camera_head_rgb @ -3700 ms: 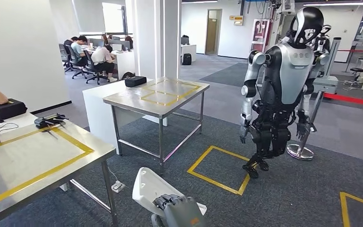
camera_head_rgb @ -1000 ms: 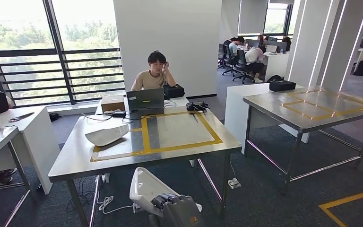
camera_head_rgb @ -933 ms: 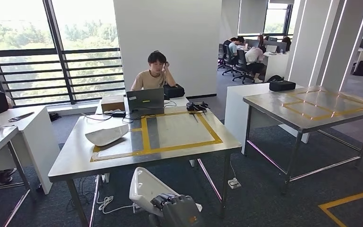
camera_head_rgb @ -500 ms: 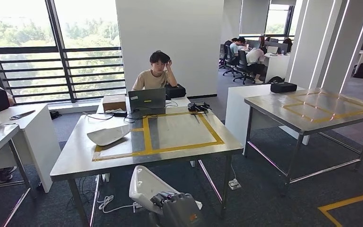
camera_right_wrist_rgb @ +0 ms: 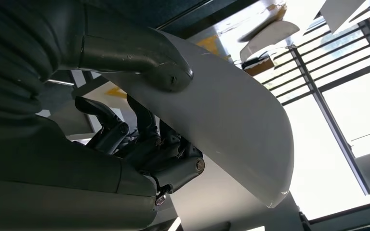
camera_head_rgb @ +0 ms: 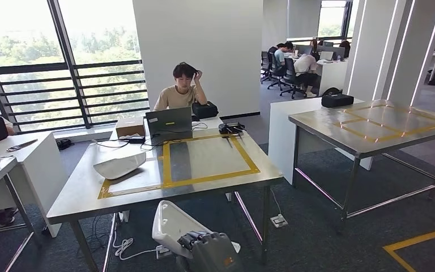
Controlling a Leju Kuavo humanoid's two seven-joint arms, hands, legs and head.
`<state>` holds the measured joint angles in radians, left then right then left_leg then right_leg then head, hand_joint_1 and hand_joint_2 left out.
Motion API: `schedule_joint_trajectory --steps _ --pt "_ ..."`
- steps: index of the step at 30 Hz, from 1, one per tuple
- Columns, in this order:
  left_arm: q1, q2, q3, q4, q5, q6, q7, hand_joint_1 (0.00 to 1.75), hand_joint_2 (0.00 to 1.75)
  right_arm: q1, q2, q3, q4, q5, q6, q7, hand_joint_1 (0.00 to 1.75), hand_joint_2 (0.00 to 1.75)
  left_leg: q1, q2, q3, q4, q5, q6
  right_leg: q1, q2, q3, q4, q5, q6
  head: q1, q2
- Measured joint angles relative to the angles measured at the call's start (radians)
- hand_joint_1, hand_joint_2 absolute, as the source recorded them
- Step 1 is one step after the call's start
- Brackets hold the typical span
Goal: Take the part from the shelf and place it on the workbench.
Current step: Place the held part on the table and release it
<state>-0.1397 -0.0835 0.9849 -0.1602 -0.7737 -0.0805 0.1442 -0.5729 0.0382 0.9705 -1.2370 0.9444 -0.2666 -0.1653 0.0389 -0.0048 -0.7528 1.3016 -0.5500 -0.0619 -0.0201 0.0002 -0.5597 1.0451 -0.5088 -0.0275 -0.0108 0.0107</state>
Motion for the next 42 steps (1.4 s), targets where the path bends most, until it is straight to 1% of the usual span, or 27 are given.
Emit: schedule_joint_trajectory --steps 1,2,3,4,5,6,9,11,14,15,16,17,19,21,23,25,27,29,30,31,32,33,35,36,37,40,42 --pt "0.001 0.0 0.0 0.0 0.0 0.0 0.0 0.0 1.75 0.001 0.0 0.0 0.001 -0.001 0.0 0.0 1.75 1.75 -0.004 0.0 -0.01 0.004 0.015 0.007 0.004 0.0 0.006 0.0 -0.006 -0.002 0.0 0.0" --pt "0.001 0.0 0.0 0.0 -0.001 0.0 0.0 0.0 1.75 0.001 0.0 0.0 0.001 -0.002 0.001 0.0 1.75 1.75 -0.009 0.0 0.0 -0.031 0.049 0.015 0.007 0.0 0.014 0.0 -0.012 -0.002 0.0 0.0" --pt "0.001 0.0 0.0 0.0 -0.001 0.0 0.0 0.0 1.75 0.001 0.0 0.0 0.001 -0.002 0.001 -0.001 1.75 1.75 -0.014 0.001 0.025 -0.095 0.093 0.025 0.008 0.0 0.024 0.0 -0.02 -0.001 -0.001 0.0" --pt "0.001 0.001 0.001 0.0 -0.001 0.0 0.0 0.0 1.75 0.0 0.0 0.0 0.001 -0.002 0.0 0.0 1.75 1.75 -0.02 0.002 0.054 -0.156 0.122 0.034 0.011 -0.001 0.032 -0.001 -0.028 0.002 -0.001 0.0" --pt "0.0 0.001 0.001 0.0 -0.001 0.0 0.0 0.0 1.75 0.0 0.0 0.0 0.001 -0.003 0.0 0.0 1.75 1.75 -0.026 0.004 0.08 -0.208 0.136 0.041 0.013 -0.001 0.038 -0.002 -0.035 0.007 -0.001 0.0" --pt "0.0 0.002 0.001 0.0 -0.002 -0.001 -0.001 0.0 1.75 0.001 0.0 0.0 0.001 -0.002 -0.001 0.001 1.75 1.75 -0.03 0.004 0.097 -0.24 0.137 0.045 0.014 -0.001 0.042 -0.005 -0.04 0.014 0.0 0.0" --pt "0.0 0.001 0.001 0.0 -0.005 -0.003 -0.001 0.0 1.75 0.007 0.0 0.0 0.0 0.004 -0.005 0.009 1.75 1.75 -0.03 -0.001 0.116 -0.263 0.12 0.056 0.014 -0.002 0.049 -0.002 -0.036 0.031 0.001 0.0" --pt "0.001 0.0 0.002 0.0 -0.01 -0.005 -0.001 0.0 1.75 0.012 0.0 0.0 -0.003 0.011 -0.009 0.013 1.75 1.75 -0.027 -0.004 0.133 -0.269 0.111 0.07 0.013 -0.001 0.02 0.058 -0.04 0.039 0.003 0.0" --pt "0.0 0.001 0.002 0.0 -0.015 -0.011 0.0 0.0 1.75 0.024 -0.005 0.0 -0.004 0.019 -0.014 0.014 1.75 1.75 -0.027 -0.007 0.151 -0.272 0.094 0.082 0.012 0.0 -0.101 0.227 -0.097 0.049 0.007 0.0" --pt "0.001 0.001 0.002 0.0 -0.016 -0.012 0.0 0.0 1.75 0.031 -0.008 0.0 -0.004 0.021 -0.015 0.014 1.75 1.75 -0.028 -0.009 0.158 -0.271 0.087 0.083 0.012 0.0 -0.136 0.261 -0.107 0.05 0.008 0.0" --pt "0.002 0.001 0.002 0.0 -0.016 -0.012 0.0 0.0 1.75 0.037 -0.01 0.0 -0.004 0.022 -0.015 0.014 1.75 1.75 -0.029 -0.011 0.166 -0.271 0.079 0.082 0.012 0.0 -0.156 0.264 -0.096 0.05 0.009 0.0" --pt "0.004 0.001 0.003 0.0 -0.017 -0.012 0.0 0.0 1.75 0.043 -0.012 0.0 -0.005 0.023 -0.016 0.015 1.75 1.75 -0.03 -0.013 0.176 -0.271 0.072 0.081 0.013 0.0 -0.157 0.232 -0.063 0.047 0.01 0.0" --pt "0.005 -0.001 0.003 0.0 -0.017 -0.012 -0.002 0.0 1.75 0.05 -0.013 0.0 -0.006 0.025 -0.018 0.018 1.75 1.75 -0.033 -0.014 0.196 -0.27 0.056 0.077 0.02 0.0 -0.12 0.099 0.035 0.032 0.011 0.0" --pt "0.005 -0.003 0.004 0.001 -0.018 -0.011 -0.004 0.0 1.75 0.056 -0.015 0.0 -0.01 0.027 -0.021 0.023 1.75 1.75 -0.034 -0.016 0.207 -0.271 0.042 0.069 0.029 0.001 -0.088 0.005 0.067 0.018 0.011 0.0" --pt "0.007 -0.003 0.004 0.001 -0.019 -0.01 -0.004 0.0 1.75 0.065 -0.017 0.0 -0.017 0.032 -0.022 0.028 1.75 1.75 -0.034 -0.017 0.214 -0.267 0.041 0.055 0.032 0.003 -0.075 -0.017 0.058 0.008 0.01 0.0" --pt "0.009 -0.002 0.004 0.001 -0.02 -0.009 -0.006 0.0 1.75 0.073 -0.017 0.0 -0.027 0.04 -0.022 0.032 1.75 1.75 -0.034 -0.013 0.212 -0.242 0.043 0.042 0.025 0.003 -0.053 -0.028 0.066 -0.002 0.01 0.0" --pt "0.009 -0.002 0.005 0.001 -0.019 -0.008 -0.008 0.0 1.75 0.079 -0.016 0.0 -0.037 0.05 -0.019 0.035 1.75 1.75 -0.032 -0.008 0.168 -0.16 0.036 0.031 0.018 0.001 -0.029 -0.032 0.057 -0.01 0.007 0.0" --pt "0.012 -0.001 0.005 0.002 -0.017 -0.006 -0.009 0.0 1.75 0.087 -0.016 0.0 -0.043 0.057 -0.016 0.039 1.75 1.75 -0.028 -0.005 0.089 -0.041 -0.006 0.022 0.016 0.001 -0.012 -0.032 0.041 -0.014 0.005 0.0" --pt "0.015 0.001 0.005 0.002 -0.016 -0.004 -0.009 0.0 1.75 0.092 -0.016 0.0 -0.045 0.059 -0.014 0.04 1.75 1.75 -0.026 -0.004 0.055 -0.004 -0.032 0.019 0.015 0.001 -0.002 -0.032 0.031 -0.013 0.005 0.0" --pt "0.018 0.003 0.005 0.001 -0.016 -0.003 -0.01 0.0 1.75 0.097 -0.016 0.0 -0.047 0.06 -0.012 0.041 1.75 1.75 -0.024 -0.003 0.034 0.005 -0.047 0.017 0.012 0.002 0.01 -0.032 0.021 -0.01 0.004 0.0" --pt "0.02 0.004 0.005 0.001 -0.015 -0.002 -0.01 0.0 1.75 0.1 -0.016 0.0 -0.048 0.062 -0.011 0.041 1.75 1.75 -0.022 -0.001 0.029 -0.017 -0.041 0.016 0.01 0.003 0.023 -0.032 0.01 -0.007 0.004 0.0" --pt "0.022 0.005 0.006 0.001 -0.015 -0.002 -0.011 0.0 1.75 0.103 -0.016 0.0 -0.05 0.063 -0.01 0.041 1.75 1.75 -0.019 0.001 0.037 -0.067 -0.011 0.013 0.007 0.003 0.038 -0.032 -0.001 -0.003 0.003 0.0" --pt "0.024 0.006 0.006 0.002 -0.014 -0.001 -0.014 0.0 1.75 0.104 -0.016 0.0 -0.053 0.067 -0.009 0.04 1.75 1.75 -0.013 0.01 0.066 -0.196 0.093 0.009 0.004 0.003 0.063 -0.029 -0.027 0.01 0.002 0.0" --pt "0.024 0.006 0.006 0.002 -0.014 -0.001 -0.015 0.0 1.75 0.103 -0.016 0.0 -0.054 0.068 -0.008 0.039 1.75 1.75 -0.012 0.014 0.078 -0.24 0.129 0.013 0.004 0.003 0.071 -0.029 -0.039 0.018 0.002 0.0" --pt "0.025 0.006 0.006 0.002 -0.013 -0.001 -0.017 0.0 1.75 0.103 -0.016 -0.001 -0.056 0.07 -0.007 0.038 1.75 1.75 -0.012 0.017 0.084 -0.264 0.149 0.02 0.007 0.003 0.078 -0.029 -0.046 0.026 0.002 0.0" --pt "0.027 0.006 0.007 0.002 -0.013 -0.002 -0.022 0.0 1.75 0.099 -0.015 -0.006 -0.063 0.068 -0.009 0.033 1.75 1.75 -0.013 0.011 0.099 -0.269 0.14 0.048 0.007 0.003 0.073 0.005 -0.035 0.045 0.005 0.0" --pt "0.026 0.007 0.008 0.001 -0.012 -0.002 -0.025 0.0 1.75 0.093 -0.015 -0.012 -0.066 0.057 -0.011 0.026 1.75 1.75 -0.012 0.007 0.116 -0.27 0.128 0.062 0.005 0.003 0.01 0.106 -0.025 0.05 0.007 0.0"
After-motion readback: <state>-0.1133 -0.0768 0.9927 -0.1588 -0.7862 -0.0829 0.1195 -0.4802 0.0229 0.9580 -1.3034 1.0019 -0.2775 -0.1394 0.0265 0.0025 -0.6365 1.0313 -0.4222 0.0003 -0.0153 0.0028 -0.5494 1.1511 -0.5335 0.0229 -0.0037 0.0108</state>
